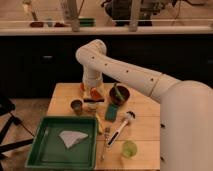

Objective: Place apple in metal cup

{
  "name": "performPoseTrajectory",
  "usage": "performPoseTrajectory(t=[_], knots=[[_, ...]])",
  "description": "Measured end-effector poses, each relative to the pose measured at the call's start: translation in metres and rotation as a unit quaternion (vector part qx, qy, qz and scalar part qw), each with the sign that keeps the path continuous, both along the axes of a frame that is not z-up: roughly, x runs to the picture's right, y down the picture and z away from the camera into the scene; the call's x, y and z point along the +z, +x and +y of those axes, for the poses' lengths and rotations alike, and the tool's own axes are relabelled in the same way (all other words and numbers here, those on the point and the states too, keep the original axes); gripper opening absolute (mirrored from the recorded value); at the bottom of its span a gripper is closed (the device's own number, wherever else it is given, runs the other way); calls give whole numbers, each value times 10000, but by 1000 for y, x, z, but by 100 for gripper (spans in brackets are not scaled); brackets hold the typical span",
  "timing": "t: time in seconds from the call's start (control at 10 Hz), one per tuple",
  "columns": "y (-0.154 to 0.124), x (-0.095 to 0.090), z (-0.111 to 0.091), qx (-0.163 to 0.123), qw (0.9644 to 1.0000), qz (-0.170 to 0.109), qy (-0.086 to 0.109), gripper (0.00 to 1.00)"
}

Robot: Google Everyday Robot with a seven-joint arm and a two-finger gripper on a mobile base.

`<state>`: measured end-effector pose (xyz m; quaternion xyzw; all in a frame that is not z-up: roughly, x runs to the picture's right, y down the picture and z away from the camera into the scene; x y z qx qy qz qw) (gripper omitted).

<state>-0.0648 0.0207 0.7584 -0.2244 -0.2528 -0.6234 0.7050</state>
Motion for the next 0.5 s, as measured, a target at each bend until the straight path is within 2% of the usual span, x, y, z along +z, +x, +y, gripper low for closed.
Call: performPoseTrajectory(t=[0.5], knots=[[-20, 7, -2, -26, 9998, -170, 45, 4]])
